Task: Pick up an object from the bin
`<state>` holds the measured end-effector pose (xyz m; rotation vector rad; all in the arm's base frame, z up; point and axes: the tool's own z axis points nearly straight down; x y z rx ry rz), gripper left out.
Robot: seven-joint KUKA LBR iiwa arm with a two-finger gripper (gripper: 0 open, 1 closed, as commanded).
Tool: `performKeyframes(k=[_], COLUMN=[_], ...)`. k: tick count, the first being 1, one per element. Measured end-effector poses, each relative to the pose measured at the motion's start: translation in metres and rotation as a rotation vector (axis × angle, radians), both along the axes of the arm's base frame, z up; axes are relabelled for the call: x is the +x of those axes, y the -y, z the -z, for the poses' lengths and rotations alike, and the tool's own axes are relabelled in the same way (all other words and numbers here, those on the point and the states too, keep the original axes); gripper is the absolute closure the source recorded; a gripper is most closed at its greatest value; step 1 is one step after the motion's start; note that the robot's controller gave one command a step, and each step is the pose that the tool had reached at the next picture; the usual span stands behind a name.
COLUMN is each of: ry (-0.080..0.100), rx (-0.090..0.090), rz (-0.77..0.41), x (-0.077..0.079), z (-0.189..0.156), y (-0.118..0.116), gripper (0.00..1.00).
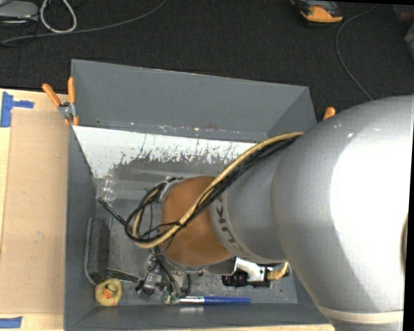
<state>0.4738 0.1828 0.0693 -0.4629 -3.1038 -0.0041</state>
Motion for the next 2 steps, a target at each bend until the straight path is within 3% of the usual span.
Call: performKeyframes(k=[1, 2], ry=[-0.002, -0.011], rx=[0.0, -0.004], rz=[0.002, 0.003], x=[0.0, -0.003], z=[-0.003, -0.027], y=[0.0, 0.001], gripper=[1.0, 1.0])
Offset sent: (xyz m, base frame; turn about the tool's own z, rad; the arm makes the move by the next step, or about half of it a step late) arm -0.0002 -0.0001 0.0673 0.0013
